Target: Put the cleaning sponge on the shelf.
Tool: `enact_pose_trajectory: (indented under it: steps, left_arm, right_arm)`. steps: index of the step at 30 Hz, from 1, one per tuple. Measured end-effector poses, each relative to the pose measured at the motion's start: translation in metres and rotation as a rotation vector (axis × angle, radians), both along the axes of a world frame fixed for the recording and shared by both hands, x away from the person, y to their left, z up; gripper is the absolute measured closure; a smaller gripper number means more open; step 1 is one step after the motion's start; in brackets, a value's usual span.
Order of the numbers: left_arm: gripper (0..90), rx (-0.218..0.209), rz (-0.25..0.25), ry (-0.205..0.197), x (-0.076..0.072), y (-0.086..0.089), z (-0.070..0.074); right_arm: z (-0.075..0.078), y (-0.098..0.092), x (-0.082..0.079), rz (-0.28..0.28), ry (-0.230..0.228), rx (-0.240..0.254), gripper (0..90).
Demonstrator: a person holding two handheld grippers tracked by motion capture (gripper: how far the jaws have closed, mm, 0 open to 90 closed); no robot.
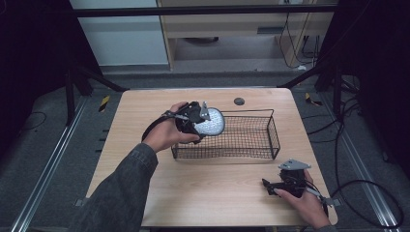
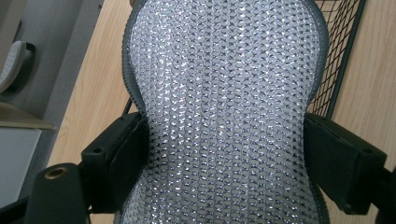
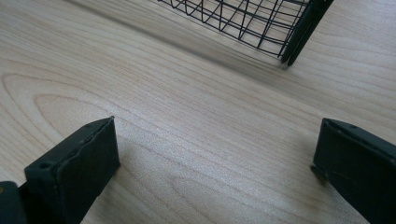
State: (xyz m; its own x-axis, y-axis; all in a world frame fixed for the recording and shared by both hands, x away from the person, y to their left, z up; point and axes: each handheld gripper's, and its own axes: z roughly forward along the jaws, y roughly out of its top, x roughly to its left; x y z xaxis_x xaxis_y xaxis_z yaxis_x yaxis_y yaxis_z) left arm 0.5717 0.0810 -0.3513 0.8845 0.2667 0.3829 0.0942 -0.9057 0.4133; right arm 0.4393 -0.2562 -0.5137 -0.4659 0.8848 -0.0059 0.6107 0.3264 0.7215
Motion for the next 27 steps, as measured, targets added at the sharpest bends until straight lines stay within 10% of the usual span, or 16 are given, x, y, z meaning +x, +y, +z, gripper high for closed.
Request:
enact_pose_trajectory:
  steps: [27]
  left_arm:
    - [16.7,0.07,-0.054,-0.026,0.004,-0.01,-0.024]
  right_arm:
    - [0.0,0.0,0.0,0.001,-0.001,0.001,0.4]
